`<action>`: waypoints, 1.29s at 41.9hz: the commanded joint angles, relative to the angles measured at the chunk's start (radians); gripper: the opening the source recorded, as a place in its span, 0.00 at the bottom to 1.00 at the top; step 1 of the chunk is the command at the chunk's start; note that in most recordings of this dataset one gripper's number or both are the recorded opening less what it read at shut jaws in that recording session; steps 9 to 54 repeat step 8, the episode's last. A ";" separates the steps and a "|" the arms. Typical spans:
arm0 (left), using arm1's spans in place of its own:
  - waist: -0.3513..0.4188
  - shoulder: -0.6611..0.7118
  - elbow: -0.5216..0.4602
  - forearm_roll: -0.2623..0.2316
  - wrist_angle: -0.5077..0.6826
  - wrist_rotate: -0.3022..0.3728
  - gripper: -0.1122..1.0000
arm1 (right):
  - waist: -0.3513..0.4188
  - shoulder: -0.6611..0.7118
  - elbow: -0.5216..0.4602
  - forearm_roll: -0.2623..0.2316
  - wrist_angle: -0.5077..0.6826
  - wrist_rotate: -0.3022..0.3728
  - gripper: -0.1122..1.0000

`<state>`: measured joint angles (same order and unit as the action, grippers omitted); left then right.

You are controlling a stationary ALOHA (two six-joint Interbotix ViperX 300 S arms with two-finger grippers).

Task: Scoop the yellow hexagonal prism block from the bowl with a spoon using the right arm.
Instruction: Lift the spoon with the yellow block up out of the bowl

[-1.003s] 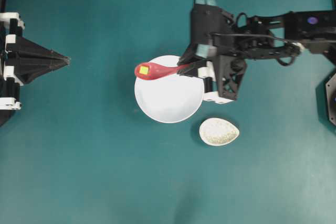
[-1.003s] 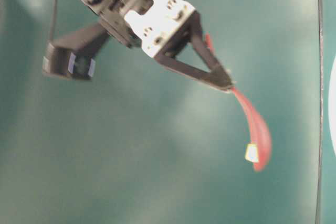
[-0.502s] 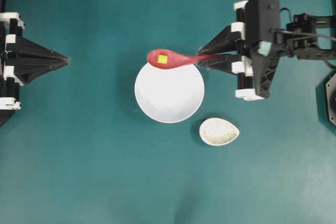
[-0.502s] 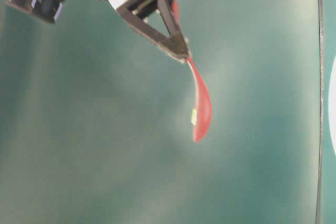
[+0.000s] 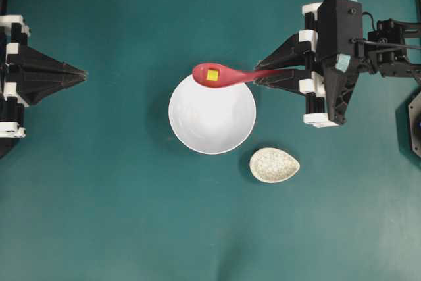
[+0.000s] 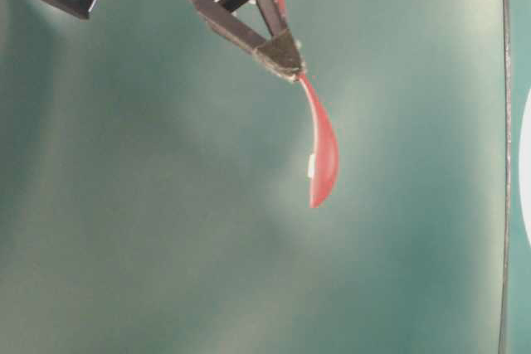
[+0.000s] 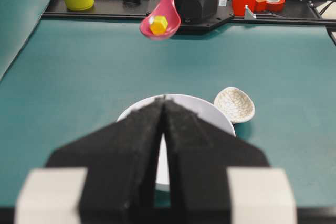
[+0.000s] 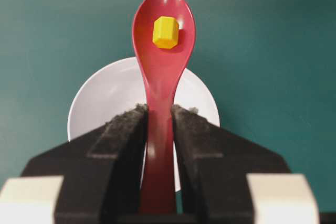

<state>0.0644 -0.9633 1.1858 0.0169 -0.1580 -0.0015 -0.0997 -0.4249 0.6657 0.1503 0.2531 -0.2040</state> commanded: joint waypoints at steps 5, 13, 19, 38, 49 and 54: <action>0.002 0.006 -0.009 0.002 -0.006 0.000 0.10 | 0.002 -0.017 -0.005 0.002 -0.015 0.000 0.30; 0.003 0.006 -0.011 0.002 -0.002 0.000 0.10 | 0.003 -0.017 -0.005 0.000 -0.026 0.000 0.30; 0.003 0.006 -0.011 0.002 -0.002 0.000 0.10 | 0.003 -0.017 -0.005 0.000 -0.026 0.000 0.30; 0.003 0.006 -0.011 0.002 -0.002 0.000 0.10 | 0.003 -0.017 -0.005 0.000 -0.026 0.000 0.30; 0.003 0.006 -0.011 0.002 -0.002 0.000 0.10 | 0.003 -0.017 -0.005 0.000 -0.026 0.000 0.30; 0.003 0.006 -0.011 0.002 -0.002 0.000 0.10 | 0.003 -0.017 -0.005 0.000 -0.026 0.000 0.30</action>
